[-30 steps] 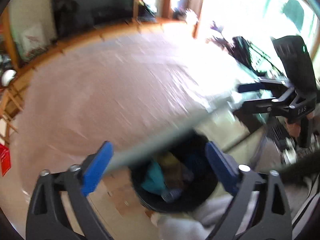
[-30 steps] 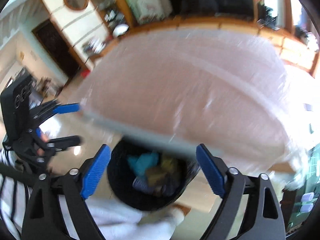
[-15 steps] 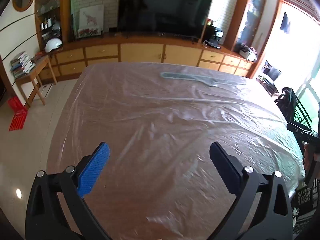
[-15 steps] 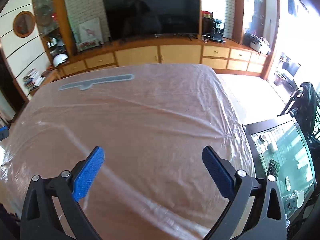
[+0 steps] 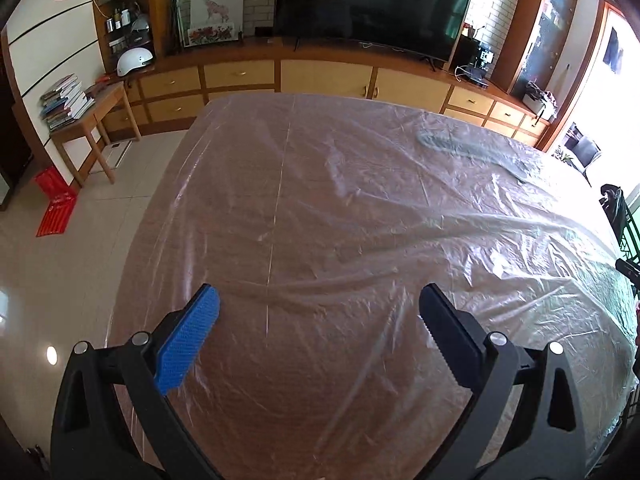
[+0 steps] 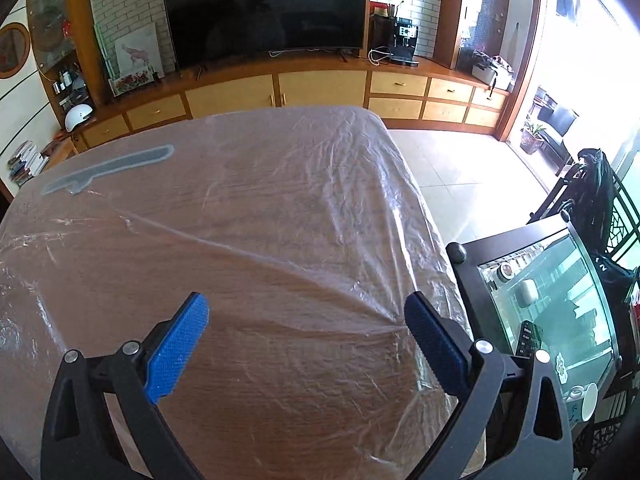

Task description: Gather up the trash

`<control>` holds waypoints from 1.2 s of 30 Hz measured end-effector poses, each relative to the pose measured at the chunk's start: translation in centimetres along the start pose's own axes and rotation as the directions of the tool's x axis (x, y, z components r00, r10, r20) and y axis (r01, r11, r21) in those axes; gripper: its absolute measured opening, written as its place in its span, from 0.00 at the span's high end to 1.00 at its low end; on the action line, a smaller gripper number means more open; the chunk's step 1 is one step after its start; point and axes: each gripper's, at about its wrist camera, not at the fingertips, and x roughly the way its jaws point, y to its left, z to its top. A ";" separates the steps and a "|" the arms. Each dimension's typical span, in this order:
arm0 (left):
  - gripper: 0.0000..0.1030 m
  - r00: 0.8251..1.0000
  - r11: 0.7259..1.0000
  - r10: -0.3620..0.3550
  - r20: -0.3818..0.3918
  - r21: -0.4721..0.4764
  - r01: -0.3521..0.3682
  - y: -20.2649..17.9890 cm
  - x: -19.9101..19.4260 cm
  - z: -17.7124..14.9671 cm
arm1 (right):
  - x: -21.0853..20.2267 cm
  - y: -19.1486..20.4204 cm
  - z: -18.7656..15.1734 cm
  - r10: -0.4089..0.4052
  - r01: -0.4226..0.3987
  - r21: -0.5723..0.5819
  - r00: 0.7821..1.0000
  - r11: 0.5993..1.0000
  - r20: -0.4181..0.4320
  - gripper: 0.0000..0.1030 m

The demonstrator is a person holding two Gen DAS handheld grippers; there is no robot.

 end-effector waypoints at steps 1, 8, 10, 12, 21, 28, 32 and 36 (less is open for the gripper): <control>0.02 1.000 1.000 0.009 0.004 0.006 -0.009 -0.1 0.1 0.0 | 0.4 0.0 -0.1 -0.002 0.002 0.000 1.000 1.000 -0.009 0.05; 0.02 0.998 0.998 0.055 0.008 0.044 -0.055 -0.3 1.0 0.3 | 0.4 -0.2 0.0 -0.018 0.018 0.006 1.000 1.000 -0.016 0.04; 0.02 0.998 0.997 0.062 0.006 0.042 -0.062 -0.2 1.1 0.3 | 0.4 -0.3 0.0 -0.015 0.015 0.008 1.000 1.000 -0.017 0.03; 0.02 0.997 0.996 0.081 0.001 0.045 -0.081 -0.3 1.2 0.5 | 0.4 -0.2 0.0 -0.017 0.017 0.007 1.000 1.000 -0.017 0.03; 0.01 0.997 0.996 0.080 0.000 0.038 -0.080 -0.1 1.3 0.6 | 0.5 -0.2 0.2 -0.019 0.019 0.006 1.000 1.000 -0.018 0.03; 0.01 0.997 0.996 0.080 0.000 0.038 -0.080 -0.1 1.4 0.7 | 0.5 -0.2 0.2 -0.019 0.019 0.005 1.000 1.000 -0.018 0.04; 0.01 0.997 0.996 0.080 0.000 0.038 -0.080 -0.1 1.4 0.6 | 0.5 -0.2 0.2 -0.019 0.019 0.005 1.000 1.000 -0.018 0.03; 0.01 0.997 0.996 0.080 0.000 0.038 -0.080 -0.1 1.3 0.6 | 0.5 -0.2 0.2 -0.019 0.019 0.005 1.000 1.000 -0.018 0.04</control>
